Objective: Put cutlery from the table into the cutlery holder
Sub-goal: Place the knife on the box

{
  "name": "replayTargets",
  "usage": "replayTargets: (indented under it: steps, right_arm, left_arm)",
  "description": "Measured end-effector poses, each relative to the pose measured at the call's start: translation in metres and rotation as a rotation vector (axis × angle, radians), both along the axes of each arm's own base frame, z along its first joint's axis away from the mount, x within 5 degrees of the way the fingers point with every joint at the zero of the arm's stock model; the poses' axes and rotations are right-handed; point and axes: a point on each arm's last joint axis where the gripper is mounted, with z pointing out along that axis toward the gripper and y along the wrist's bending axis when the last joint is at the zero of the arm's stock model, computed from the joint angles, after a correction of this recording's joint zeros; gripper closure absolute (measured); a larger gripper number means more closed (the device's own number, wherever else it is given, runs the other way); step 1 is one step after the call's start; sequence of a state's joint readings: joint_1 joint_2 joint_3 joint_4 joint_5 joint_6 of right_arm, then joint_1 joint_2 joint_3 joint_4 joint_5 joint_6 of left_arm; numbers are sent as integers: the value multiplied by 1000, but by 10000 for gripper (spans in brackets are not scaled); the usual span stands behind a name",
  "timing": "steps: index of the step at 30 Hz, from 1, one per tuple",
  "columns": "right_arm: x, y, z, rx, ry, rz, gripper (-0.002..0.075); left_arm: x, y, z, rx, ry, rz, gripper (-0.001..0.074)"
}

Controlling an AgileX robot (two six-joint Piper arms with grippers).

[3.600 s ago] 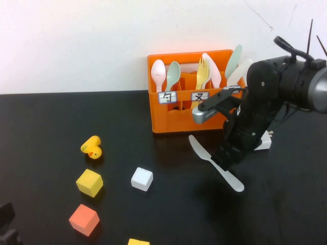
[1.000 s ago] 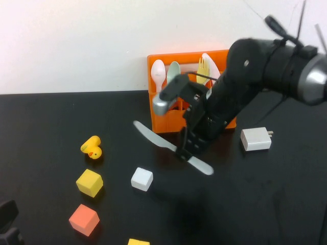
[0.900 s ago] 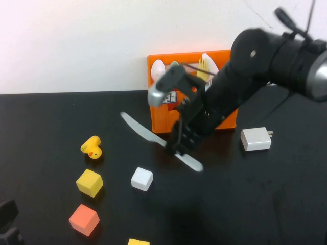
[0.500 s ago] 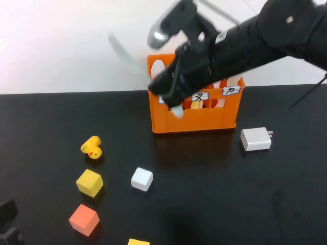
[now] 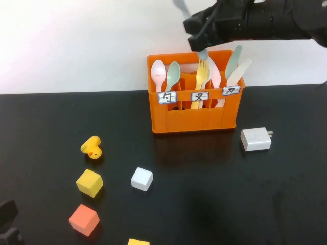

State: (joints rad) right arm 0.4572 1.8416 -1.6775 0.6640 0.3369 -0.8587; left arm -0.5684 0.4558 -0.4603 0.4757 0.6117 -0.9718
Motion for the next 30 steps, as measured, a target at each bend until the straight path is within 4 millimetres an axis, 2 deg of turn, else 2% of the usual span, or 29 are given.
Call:
replayTargets:
  steps: [3, 10, 14, 21, 30]
  right_arm:
    - [4, -4, -12, 24, -9, -66, 593]
    - [6, -19, -57, 52, 3, -243, 593]
    - [8, -26, -63, 74, -33, -326, 593]
    - [11, -30, -61, 92, -77, -379, 593]
    - [22, -28, -89, 69, -55, -421, 593]
  left_arm:
    - [0, 0, 0, 0, 0, 0, 736]
    - [0, 0, 0, 0, 0, 0, 736]
    - [0, 0, 0, 0, 0, 0, 736]
    - [0, 0, 0, 7, -2, 0, 736]
    - [0, 0, 0, 11, -4, 0, 736]
